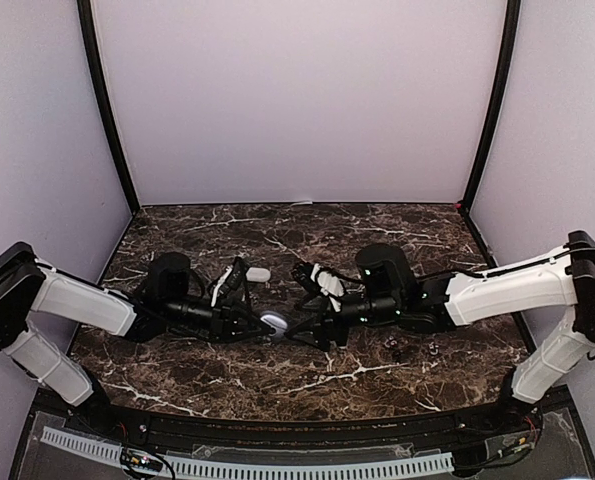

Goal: Insert the wireless bluetooth earbuds into the charging case
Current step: Pass from the right arm to the left, then open the charging case.

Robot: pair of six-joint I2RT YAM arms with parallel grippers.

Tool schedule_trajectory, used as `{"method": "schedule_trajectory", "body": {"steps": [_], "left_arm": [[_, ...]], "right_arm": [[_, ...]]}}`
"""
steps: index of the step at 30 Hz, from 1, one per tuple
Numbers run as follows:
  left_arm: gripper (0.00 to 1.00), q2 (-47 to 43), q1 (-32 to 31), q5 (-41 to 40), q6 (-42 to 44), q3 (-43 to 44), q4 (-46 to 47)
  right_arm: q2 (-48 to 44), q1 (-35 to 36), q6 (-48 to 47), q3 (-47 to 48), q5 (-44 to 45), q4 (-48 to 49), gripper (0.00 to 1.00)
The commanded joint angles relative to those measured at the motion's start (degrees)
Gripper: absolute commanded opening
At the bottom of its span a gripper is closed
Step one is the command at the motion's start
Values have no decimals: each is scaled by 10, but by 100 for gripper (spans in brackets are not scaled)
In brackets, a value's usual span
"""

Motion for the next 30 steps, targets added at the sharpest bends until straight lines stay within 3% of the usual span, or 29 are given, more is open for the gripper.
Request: {"method": "schedule_trajectory", "body": {"steps": [1,10,30], "left_arm": [[32,-31,-2,30,26,-22,50],[30,-30,-5,47,28,-27,64],[28,-14,-5,64,25,-18,59]], "right_arm": [[28,-6,25,40,-49,0,71],[60,-14,42,64,-63,6,68],[6,-67,112,-2,62,61,61]]}}
